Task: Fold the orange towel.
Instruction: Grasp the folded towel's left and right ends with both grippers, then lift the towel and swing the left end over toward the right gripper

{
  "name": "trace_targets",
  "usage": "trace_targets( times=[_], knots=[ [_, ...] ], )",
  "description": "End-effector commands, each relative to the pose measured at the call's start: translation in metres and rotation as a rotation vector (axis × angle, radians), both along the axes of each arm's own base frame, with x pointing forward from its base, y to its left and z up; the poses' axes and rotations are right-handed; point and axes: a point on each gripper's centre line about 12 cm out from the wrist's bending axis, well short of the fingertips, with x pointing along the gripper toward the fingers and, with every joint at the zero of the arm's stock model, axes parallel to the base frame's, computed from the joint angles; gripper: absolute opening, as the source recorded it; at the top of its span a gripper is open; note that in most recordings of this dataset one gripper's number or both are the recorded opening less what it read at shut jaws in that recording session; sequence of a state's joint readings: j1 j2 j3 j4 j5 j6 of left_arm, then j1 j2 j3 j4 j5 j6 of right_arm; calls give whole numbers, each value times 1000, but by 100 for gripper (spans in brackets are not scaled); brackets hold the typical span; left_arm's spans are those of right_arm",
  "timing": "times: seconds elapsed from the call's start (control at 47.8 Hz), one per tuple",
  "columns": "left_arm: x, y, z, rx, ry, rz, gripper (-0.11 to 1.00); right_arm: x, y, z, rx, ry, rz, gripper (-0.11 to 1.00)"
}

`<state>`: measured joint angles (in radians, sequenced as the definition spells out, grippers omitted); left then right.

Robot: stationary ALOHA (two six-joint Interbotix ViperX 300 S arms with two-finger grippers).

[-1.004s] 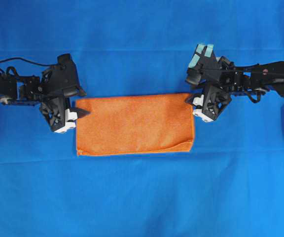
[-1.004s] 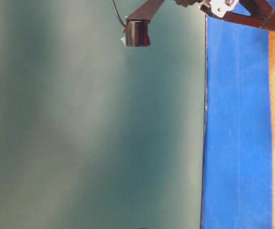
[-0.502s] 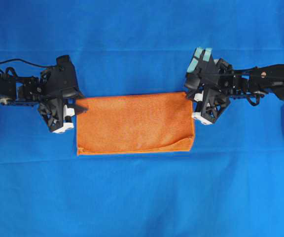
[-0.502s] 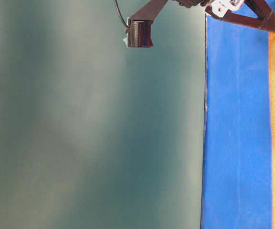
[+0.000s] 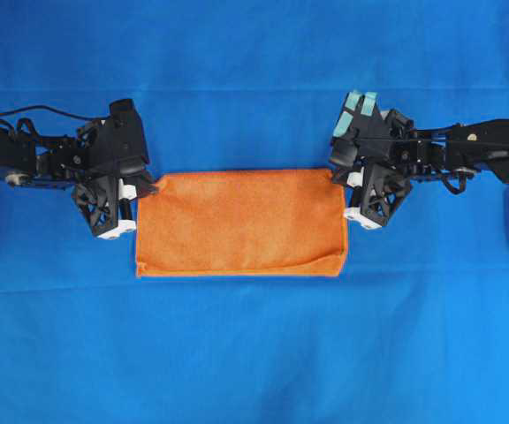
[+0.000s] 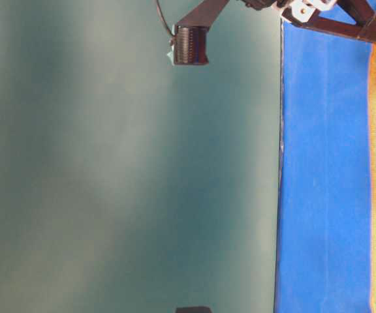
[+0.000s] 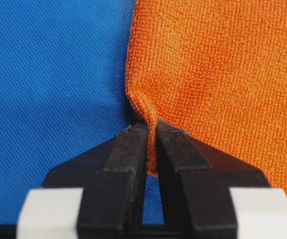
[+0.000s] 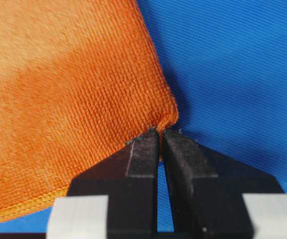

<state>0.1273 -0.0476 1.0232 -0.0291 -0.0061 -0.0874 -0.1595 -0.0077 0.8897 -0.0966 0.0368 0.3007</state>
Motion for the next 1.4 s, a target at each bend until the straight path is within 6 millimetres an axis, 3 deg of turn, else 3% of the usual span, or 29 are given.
trace_targets(
  times=[0.0,0.314,0.565,0.983,1.213,1.381],
  knots=[
    [6,1,18,2,-25,2,2,7,0,30,-18,-78,6,4],
    [3,-3,90,12,-127,-15,2,-7,2,93,-55,-177,13,4],
    [-10,-7,120,25,-238,-25,2,-17,8,126,-83,-265,37,4],
    [-4,-21,130,27,-324,-76,2,-18,-1,126,-115,-258,25,4],
    [18,-54,141,23,-457,-196,2,-18,-38,120,-160,-230,-63,4],
    [42,-77,146,45,-508,-291,2,-8,-69,121,-218,-218,-102,4]
  ],
)
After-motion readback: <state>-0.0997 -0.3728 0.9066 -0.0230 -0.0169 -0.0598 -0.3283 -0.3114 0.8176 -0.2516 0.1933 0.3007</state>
